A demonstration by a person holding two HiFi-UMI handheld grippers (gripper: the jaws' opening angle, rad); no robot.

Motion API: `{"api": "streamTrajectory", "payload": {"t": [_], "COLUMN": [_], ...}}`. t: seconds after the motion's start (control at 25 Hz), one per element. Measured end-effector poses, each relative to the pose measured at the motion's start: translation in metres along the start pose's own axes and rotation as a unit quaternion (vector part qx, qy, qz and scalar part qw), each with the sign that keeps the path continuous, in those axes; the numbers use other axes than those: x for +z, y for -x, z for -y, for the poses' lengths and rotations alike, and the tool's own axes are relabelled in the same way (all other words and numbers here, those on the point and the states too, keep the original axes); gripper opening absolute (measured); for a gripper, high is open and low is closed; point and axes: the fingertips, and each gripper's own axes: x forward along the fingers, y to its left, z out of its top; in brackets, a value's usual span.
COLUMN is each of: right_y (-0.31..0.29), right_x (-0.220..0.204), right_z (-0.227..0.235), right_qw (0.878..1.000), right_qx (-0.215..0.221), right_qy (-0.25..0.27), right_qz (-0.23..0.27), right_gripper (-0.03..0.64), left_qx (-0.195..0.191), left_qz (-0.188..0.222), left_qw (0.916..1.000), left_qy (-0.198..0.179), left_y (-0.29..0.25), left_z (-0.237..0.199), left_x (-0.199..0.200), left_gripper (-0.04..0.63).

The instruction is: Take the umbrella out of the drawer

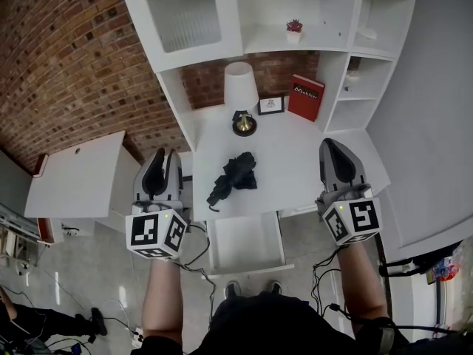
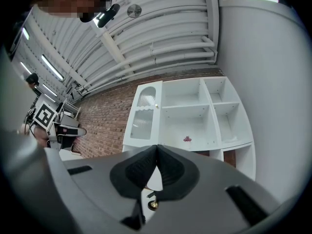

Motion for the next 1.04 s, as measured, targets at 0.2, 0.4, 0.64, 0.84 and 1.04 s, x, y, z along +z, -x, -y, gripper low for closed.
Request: {"api": "streamTrajectory", "payload": {"t": [0.2, 0.4, 0.64, 0.84, 1.04], "right_y": [0.001, 0.004, 0.005, 0.005, 0.004], "right_x": [-0.005, -0.006, -0.010, -0.013, -0.014], "right_z": [0.007, 0.016, 0.025, 0.032, 0.040], "right_qw": [1.000, 1.000, 1.000, 1.000, 1.000], "right_qx": [0.009, 0.013, 0.017, 0.018, 0.021], "right_qy": [0.001, -0.001, -0.007, -0.012, -0.016], "right_qz": [-0.006, -0.005, -0.003, -0.002, 0.008], "right_gripper": [0.000, 0.000, 0.000, 0.000, 0.000], "left_qx": [0.000, 0.000, 0.001, 0.001, -0.001], "left_qz": [-0.005, -0.010, -0.015, -0.019, -0.022], "left_qw": [1.0000, 0.9999, 0.9998, 0.9996, 0.9995], "left_qy": [-0.003, -0.009, -0.015, -0.019, -0.023], "left_y": [-0.003, -0.006, -0.009, -0.013, -0.019], "left_z": [0.011, 0.022, 0.031, 0.038, 0.045], "left_x": [-0.002, -0.003, -0.007, -0.010, -0.011], "left_gripper": [0.089, 0.089, 0.089, 0.089, 0.089]}}
